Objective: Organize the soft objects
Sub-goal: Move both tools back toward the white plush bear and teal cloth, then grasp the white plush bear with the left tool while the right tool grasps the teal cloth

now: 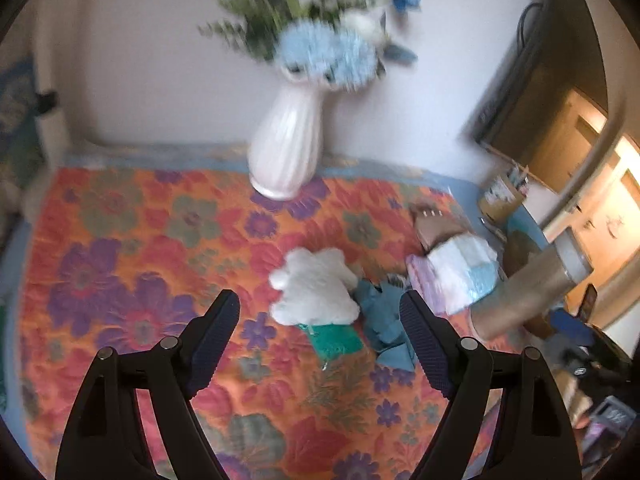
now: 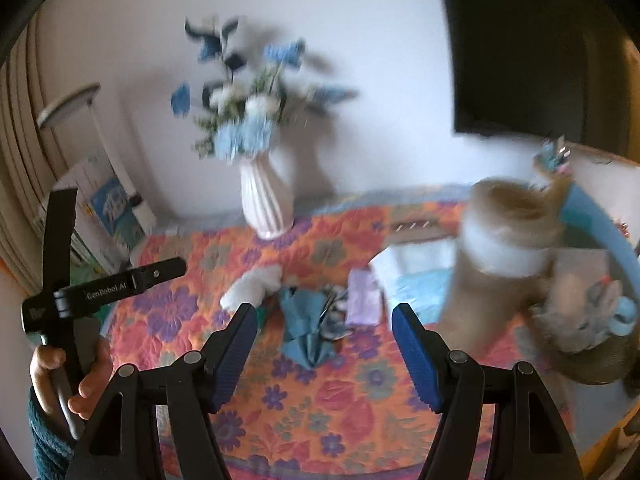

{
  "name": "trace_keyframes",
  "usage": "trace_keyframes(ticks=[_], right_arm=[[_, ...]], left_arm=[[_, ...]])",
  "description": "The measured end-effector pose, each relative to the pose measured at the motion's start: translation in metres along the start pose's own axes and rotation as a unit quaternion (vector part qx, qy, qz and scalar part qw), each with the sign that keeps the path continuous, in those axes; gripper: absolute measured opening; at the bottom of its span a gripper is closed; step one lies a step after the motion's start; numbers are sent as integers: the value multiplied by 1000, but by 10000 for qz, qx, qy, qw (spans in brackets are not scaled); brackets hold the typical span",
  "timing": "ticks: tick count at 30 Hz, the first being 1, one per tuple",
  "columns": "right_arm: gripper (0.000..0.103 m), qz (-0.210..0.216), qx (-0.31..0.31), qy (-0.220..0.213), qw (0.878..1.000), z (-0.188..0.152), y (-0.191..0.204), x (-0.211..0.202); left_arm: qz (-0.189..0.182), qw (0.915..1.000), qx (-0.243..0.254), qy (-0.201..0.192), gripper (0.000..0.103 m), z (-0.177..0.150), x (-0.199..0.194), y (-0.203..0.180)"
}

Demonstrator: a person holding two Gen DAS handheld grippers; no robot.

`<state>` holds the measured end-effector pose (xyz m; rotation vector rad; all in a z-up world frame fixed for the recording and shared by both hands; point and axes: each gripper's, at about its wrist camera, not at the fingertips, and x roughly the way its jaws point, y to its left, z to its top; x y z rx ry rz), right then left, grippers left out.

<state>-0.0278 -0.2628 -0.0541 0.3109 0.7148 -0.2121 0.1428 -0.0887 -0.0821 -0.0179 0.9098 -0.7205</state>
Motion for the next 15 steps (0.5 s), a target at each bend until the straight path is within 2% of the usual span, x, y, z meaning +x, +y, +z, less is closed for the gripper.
trace_keyframes(ticks=[5,8,15], right_arm=[[68,-111,-200,483,9986,-20,11,67],[68,39,-189,796,9966,-35,15,98],[68,-117,-352,919,9951,-50,21,131]], left_arm=[[-247,9993,191,202,81,-5,46,1],[-414,9985,145,329,81,-7,68,2],[-277,9989,172,331,81,-12,92,1]])
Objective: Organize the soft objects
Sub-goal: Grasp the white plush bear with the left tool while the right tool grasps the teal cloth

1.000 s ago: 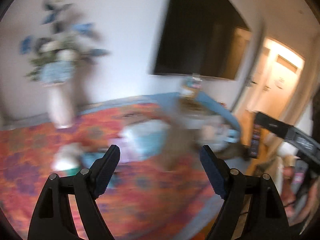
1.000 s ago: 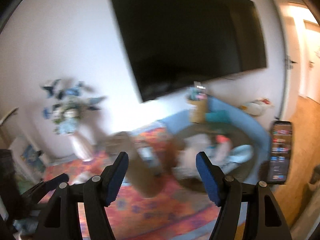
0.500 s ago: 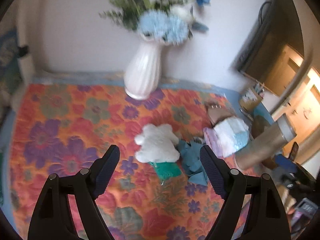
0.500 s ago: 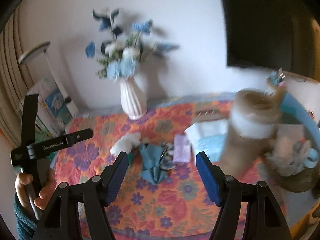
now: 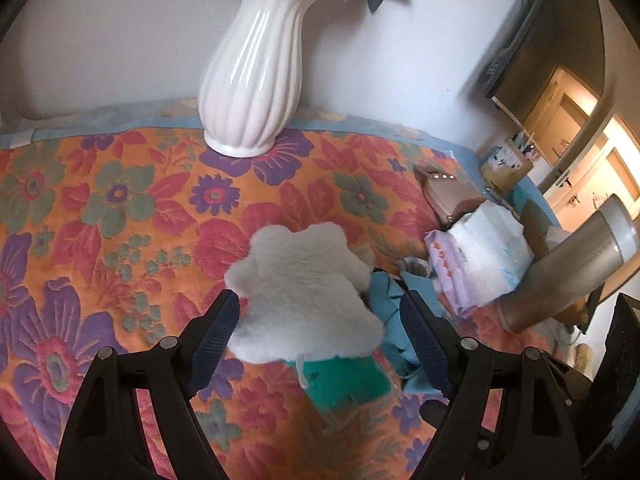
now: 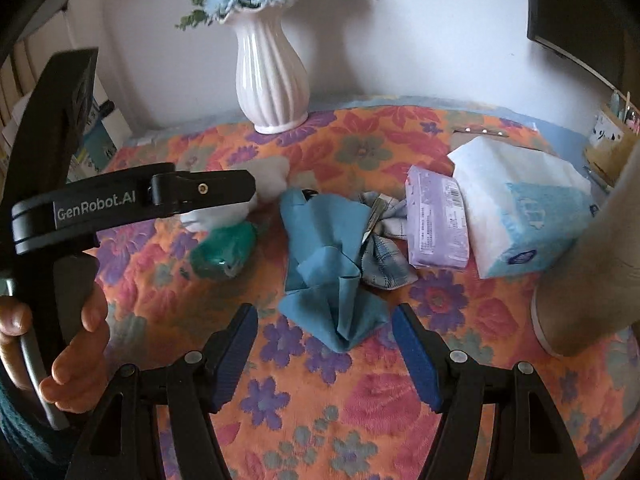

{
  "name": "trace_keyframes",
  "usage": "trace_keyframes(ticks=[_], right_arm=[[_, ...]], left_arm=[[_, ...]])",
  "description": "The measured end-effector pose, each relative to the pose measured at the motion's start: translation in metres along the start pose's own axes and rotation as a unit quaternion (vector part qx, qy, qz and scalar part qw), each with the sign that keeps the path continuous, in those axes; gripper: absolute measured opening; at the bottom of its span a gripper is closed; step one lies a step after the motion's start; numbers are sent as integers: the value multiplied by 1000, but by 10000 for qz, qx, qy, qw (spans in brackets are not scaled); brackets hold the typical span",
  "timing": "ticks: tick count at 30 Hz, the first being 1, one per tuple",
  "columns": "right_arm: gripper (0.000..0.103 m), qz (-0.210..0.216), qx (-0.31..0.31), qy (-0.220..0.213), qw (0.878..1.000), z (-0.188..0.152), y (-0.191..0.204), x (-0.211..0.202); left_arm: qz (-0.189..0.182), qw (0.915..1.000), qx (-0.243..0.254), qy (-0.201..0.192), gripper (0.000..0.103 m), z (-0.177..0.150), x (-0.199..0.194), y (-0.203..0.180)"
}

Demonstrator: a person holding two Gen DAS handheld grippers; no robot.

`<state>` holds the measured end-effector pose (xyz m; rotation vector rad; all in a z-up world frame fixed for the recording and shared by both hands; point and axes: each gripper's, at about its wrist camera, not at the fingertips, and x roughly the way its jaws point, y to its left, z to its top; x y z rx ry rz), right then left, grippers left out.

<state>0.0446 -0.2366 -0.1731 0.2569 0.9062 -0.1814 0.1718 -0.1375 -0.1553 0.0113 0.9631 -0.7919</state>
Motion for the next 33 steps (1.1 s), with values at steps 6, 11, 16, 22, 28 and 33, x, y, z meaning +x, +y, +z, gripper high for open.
trace_keyframes(ticks=[6,11,16,22,28,33], right_arm=[[63,-310,101,102,9994,2,0,24],[21,-334,-125,3,9994,3,7,20],[15,-90,-276,-126,9995,-3,10,-3],[15,226,-402,-193,9988,-21,0,-55],[17,448,-196,491,9976,-50,-10,-35],[65,849,155,574,9946,-54,-20,-32]], left_arm=[[328,9992,20,241,64,-2,20,1],[467,9989,61,-12,53,-3,2,3],[593,9970,98,-482,53,-7,-44,1],[797,9948,14,-635,53,-45,-101,6],[970,9950,-70,-210,61,-102,-95,16],[1031,9943,-192,193,73,-120,-86,36]])
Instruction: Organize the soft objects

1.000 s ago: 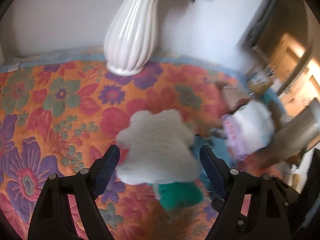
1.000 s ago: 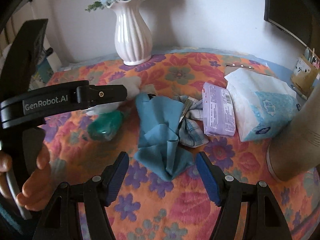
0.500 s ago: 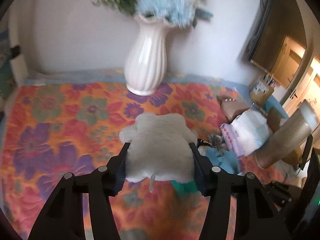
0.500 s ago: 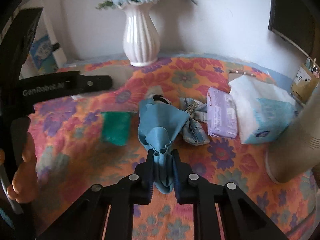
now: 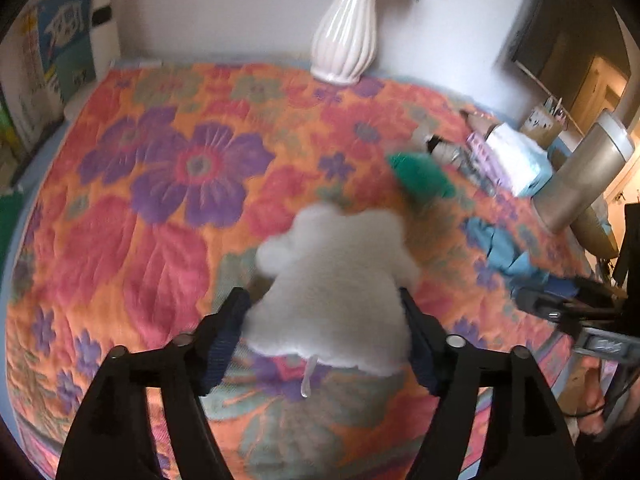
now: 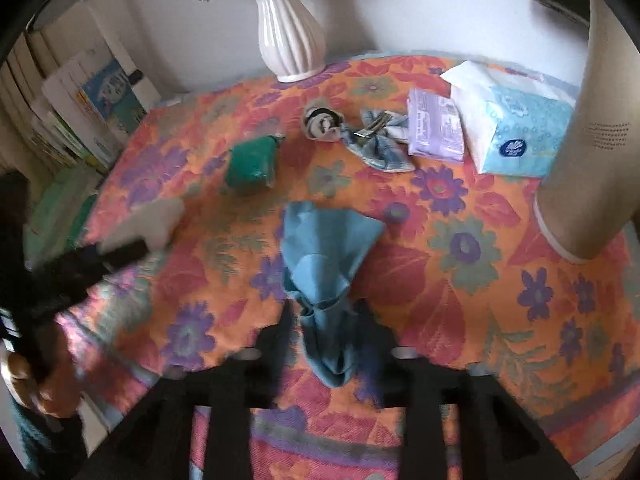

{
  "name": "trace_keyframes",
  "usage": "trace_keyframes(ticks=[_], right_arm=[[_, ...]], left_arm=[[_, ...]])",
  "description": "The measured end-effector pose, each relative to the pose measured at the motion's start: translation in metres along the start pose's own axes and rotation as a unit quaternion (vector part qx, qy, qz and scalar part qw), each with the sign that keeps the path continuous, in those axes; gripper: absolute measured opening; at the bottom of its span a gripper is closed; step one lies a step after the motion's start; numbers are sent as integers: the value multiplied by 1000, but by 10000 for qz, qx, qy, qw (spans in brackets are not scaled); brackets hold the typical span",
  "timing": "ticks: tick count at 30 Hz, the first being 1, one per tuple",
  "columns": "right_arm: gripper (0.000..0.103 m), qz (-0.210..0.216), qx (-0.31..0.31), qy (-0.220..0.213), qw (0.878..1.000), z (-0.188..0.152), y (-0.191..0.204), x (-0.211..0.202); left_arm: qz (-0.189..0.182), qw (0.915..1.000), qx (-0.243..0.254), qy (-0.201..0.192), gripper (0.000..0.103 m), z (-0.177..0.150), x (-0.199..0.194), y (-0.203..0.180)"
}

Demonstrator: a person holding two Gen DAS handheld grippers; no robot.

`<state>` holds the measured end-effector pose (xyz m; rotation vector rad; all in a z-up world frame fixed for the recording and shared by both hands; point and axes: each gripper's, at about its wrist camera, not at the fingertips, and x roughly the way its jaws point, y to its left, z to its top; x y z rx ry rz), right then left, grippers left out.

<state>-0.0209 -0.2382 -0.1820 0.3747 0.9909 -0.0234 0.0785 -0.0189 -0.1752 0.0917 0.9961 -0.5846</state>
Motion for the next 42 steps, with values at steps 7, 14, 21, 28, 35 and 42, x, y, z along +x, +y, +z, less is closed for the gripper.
trace_keyframes(ticks=[7,14,21,28,35,42], right_arm=[[85,-323,50,-90,9994,11,7,15],[52,-1223,-630,-547,9890,-5,33,17],[13,-782,-514,-776,9926,-10,33,-2],[13,-356,30,-884,9954,-11,6,-38],[13,-370,254,-953,9944,-24,-33,-86],[13,-481,757,-1180,9890,-45,-88,-136]], left_arm=[[-58,9999,107,-7,74,12,4,-7],[220,9992,329,-40,61,12,12,-18],[30,9989,333,-328,50,8,-6,-28],[-226,9956,746,-524,50,10,-28,-71],[-588,9871,1368,-591,50,5,-39,-128],[-1154,9708,2040,-518,50,-2,-42,-208]])
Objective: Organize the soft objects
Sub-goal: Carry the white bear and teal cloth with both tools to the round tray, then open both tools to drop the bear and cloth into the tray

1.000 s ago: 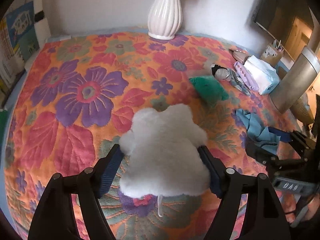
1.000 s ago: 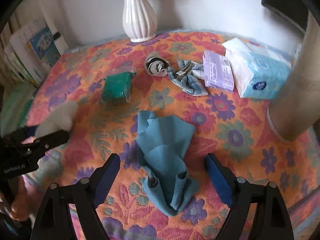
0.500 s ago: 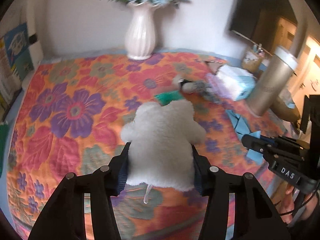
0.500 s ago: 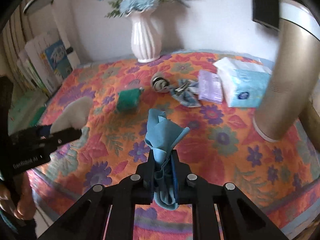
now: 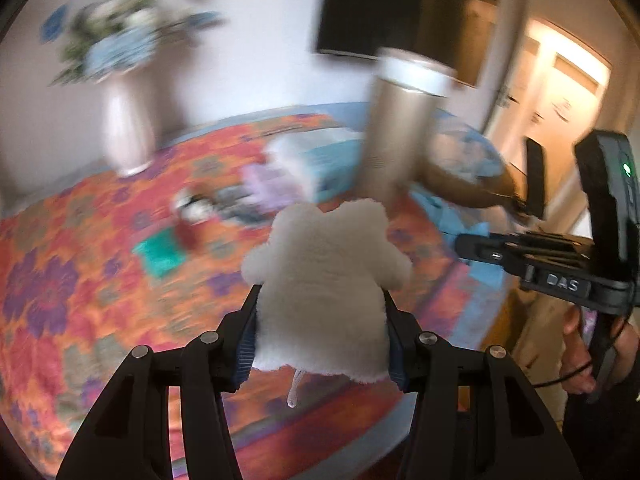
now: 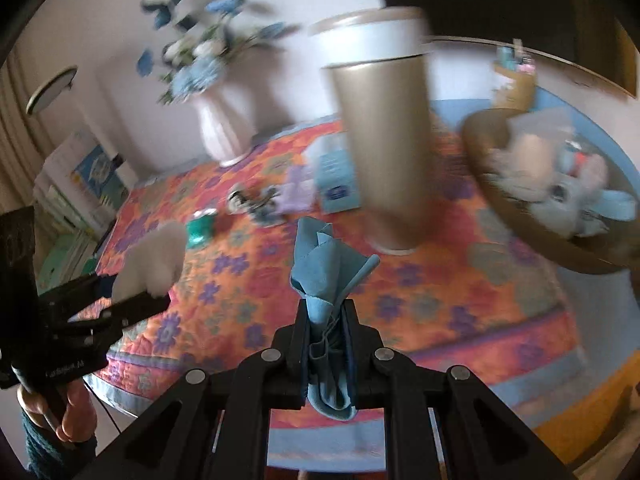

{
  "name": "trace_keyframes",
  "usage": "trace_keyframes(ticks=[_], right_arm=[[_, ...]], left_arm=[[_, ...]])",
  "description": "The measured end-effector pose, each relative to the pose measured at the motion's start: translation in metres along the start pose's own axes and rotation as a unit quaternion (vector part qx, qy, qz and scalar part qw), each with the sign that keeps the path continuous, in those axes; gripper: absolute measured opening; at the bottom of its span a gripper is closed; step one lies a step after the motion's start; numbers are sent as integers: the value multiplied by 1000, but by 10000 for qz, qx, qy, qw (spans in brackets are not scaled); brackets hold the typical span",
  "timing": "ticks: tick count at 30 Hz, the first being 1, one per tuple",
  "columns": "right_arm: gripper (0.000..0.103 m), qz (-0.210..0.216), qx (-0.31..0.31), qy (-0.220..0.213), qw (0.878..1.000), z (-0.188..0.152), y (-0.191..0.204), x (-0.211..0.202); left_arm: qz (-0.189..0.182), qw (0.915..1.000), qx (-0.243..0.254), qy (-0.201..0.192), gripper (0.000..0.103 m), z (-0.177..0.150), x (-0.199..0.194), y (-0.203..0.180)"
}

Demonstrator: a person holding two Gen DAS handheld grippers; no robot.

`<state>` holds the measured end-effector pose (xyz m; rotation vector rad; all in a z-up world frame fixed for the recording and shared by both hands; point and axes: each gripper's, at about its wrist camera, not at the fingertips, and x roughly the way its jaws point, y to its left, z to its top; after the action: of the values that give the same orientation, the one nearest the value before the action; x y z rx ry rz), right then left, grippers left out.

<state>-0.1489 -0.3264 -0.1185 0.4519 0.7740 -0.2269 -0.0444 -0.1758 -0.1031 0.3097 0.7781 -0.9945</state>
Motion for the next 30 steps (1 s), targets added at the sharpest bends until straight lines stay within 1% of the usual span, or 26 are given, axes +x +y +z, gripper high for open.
trace_keyframes(ticks=[4,7,9,11,13,14,18,20,22,23,25,30], right_arm=[[13,-119,163,-248,9995,2,-23,-27],[13,-259,313,-559,9976,9,-46,-54],[13,-341,417,-761,9956,17,-61,-71],[13,-559,531,-1006,9919,28,-78,-89],[13,-830,557,-1232,9873,41,-90,-101],[13,-886,594,-1305,9857,45,-97,-105],[13,-1195,1024,-1726,9723,79,-140,-122],[13,-1345,1289,-1768,9665,94,-163,-120],[13,-1426,1455,-1740,9634,108,-181,-112],[13,-1435,1494,-1706,9633,113,-186,-108],[13,-1399,1626,-1586,9638,123,-203,-94],[13,-1308,1785,-1309,9664,136,-229,-65]], left_arm=[[-206,9985,508,-67,50,20,10,-55],[-412,9970,629,-153,50,38,16,-85],[-516,9958,700,-301,50,55,20,-110],[-558,9944,796,-421,50,69,24,-131],[-427,9936,849,-607,50,88,33,-153],[-371,9935,833,-680,50,94,36,-160],[-188,9936,577,-954,50,127,59,-182],[-73,9932,479,-1062,50,139,75,-191],[-49,9940,410,-1013,50,146,88,-196],[-51,9945,393,-974,50,149,96,-199],[108,9947,387,-950,50,154,110,-200],[282,9956,242,-860,51,168,134,-198]])
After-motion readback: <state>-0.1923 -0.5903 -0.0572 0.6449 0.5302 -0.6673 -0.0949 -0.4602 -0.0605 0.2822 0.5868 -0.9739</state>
